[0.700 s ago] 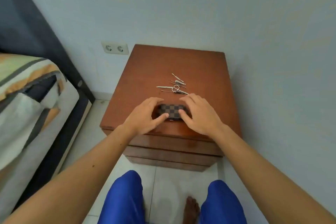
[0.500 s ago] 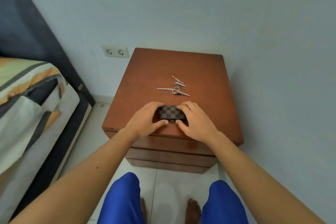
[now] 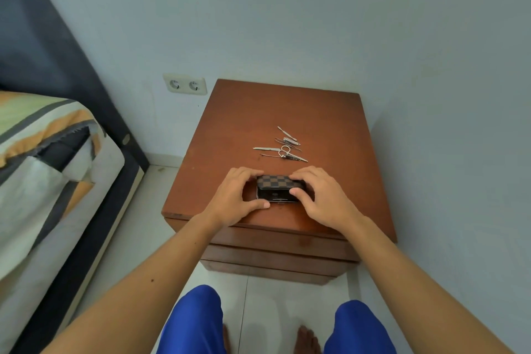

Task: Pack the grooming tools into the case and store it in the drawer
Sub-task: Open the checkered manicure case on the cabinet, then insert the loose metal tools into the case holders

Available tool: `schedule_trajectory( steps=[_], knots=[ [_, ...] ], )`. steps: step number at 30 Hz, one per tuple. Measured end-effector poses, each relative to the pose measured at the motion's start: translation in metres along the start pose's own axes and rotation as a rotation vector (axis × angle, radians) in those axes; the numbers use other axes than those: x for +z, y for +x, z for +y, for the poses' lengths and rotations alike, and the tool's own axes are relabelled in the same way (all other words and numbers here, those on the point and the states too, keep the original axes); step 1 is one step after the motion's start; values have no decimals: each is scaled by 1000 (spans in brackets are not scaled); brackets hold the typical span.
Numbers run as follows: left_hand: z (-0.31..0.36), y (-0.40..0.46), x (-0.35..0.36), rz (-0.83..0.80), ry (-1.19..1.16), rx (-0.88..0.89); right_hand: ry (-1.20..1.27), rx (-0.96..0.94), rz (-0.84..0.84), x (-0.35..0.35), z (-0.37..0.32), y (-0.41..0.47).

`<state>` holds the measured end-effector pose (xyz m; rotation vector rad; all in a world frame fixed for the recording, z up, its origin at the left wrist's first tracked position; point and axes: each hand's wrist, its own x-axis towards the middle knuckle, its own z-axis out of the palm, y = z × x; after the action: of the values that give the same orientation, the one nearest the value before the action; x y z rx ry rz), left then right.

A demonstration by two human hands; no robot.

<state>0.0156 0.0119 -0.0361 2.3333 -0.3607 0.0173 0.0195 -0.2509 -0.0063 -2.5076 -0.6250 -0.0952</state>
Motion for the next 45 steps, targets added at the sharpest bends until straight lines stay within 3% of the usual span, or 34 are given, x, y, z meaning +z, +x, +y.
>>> schedule_trajectory(
  steps=[8,16,22,30,38,45],
  knots=[
    [2,1,0,26,-70,-57,252,233,147,-10,3,42],
    [-1,-5,3,29,-61,-87,322,399,116,-1,14,72],
    [1,-12,-1,16,31,-41,162,383,139,13,17,60],
    [8,-6,-16,-105,190,28,220,377,277,18,10,32],
    [22,22,-30,-148,406,161,208,296,162,16,0,-22],
    [10,17,-29,-169,551,322,179,400,199,10,8,-21]
  ],
)
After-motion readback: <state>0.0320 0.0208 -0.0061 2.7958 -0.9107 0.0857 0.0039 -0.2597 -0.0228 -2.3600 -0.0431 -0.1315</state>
